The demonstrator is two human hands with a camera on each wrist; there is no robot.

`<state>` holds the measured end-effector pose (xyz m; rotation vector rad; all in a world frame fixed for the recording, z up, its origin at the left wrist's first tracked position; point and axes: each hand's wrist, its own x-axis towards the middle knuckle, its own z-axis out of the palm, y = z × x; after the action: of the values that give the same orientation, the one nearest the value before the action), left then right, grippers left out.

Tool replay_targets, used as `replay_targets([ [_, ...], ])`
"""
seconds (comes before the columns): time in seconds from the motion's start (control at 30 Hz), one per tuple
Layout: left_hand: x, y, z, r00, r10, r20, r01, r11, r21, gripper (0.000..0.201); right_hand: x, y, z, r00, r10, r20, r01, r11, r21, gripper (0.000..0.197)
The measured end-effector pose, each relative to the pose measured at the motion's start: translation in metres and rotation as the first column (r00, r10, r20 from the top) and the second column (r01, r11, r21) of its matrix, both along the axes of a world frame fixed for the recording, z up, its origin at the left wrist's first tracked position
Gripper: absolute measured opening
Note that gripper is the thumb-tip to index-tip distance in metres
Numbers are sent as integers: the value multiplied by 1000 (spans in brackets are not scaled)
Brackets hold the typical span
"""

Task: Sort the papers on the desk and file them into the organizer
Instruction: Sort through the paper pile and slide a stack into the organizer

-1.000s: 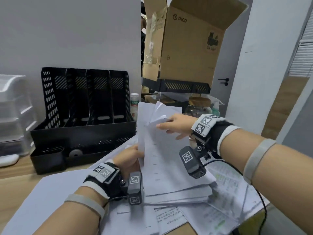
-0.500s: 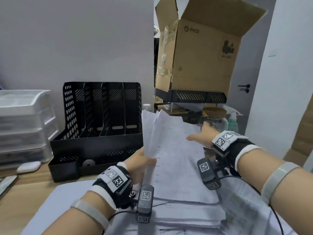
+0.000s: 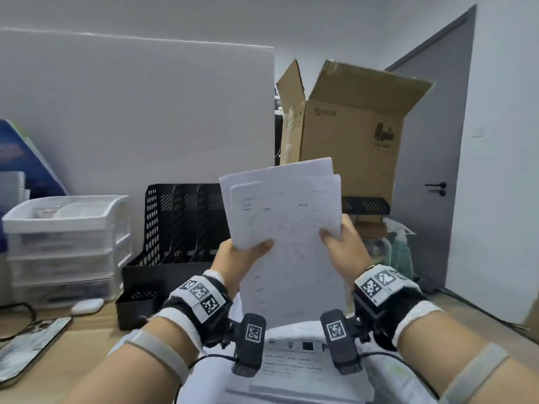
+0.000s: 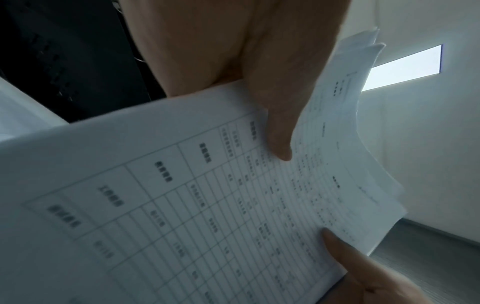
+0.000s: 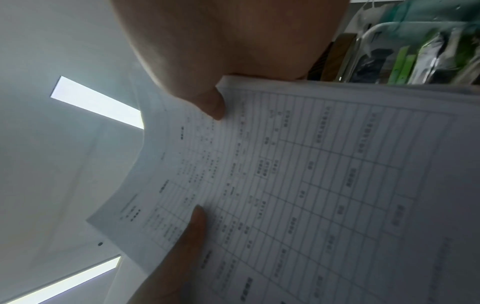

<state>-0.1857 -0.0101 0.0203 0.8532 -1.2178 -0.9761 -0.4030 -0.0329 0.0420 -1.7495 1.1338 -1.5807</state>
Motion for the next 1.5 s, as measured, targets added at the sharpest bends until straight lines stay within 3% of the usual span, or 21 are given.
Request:
replay_targets([
  [0.1, -2, 8, -10, 997, 8, 75, -10, 999, 39, 35, -2, 8, -13, 999, -24, 24, 22, 994, 103, 25],
  [0.3, -2, 7, -31, 987, -69, 148, 60, 996, 64, 41, -15, 2, -51, 995, 86, 56, -96, 973, 210, 53],
  [0.43, 4, 3, -45, 972, -131, 197, 109, 987, 119, 48, -18, -4, -56, 991, 118, 67, -130, 966, 223, 19],
  [0.57, 19, 10, -53, 923, -166, 346, 95, 972, 213, 48, -10, -10, -42, 970, 188, 157, -218, 954, 206, 21],
  [0.63, 32, 14, -57, 891, -129, 436, 22, 970, 242, 47, -1, -13, -28, 959, 225, 173, -258, 946, 198, 20],
  [0.73, 53, 21, -50, 891, -55, 451, -36, 981, 191, 33, 26, -28, -6, 971, 230, 67, -239, 955, 177, 18],
  [0.8, 75, 22, -35, 896, 107, 430, -168, 980, 106, 18, 58, -33, 16, 965, 262, -4, -257, 949, 183, 32],
  [0.87, 104, 17, -23, 865, 292, 408, -335, 941, 37, 21, 87, -30, 38, 941, 307, -139, -274, 937, 218, 56],
  [0.93, 134, 13, -9, 804, 465, 370, -501, 865, 1, 20, 114, -27, 55, 895, 298, -332, -224, 944, 243, 74],
  [1.0, 163, 10, 4, 682, 608, 407, -663, 749, -9, 25, 141, -26, 67, 842, 336, -422, -236, 933, 272, 77],
  [1.17, 202, 15, 35, 351, 629, 694, -849, 526, -48, 34, 224, -25, 88, 687, 645, -335, -510, 756, 409, 79],
  [1.23, 210, 11, 39, 248, 642, 726, -865, 484, -133, 32, 250, -21, 99, 648, 707, -282, -578, 698, 423, 88],
  [1.37, 218, -3, 43, 67, 621, 781, -836, 462, -296, 28, 305, -31, 123, 657, 710, -254, -589, 693, 415, 95],
  [1.43, 218, -10, 46, 24, 618, 786, -806, 477, -350, 27, 321, -39, 132, 684, 692, -231, -571, 706, 420, 87],
  [1.5, 215, -16, 49, 12, 623, 782, -784, 492, -380, 26, 330, -46, 136, 737, 653, -177, -549, 730, 407, 61],
])
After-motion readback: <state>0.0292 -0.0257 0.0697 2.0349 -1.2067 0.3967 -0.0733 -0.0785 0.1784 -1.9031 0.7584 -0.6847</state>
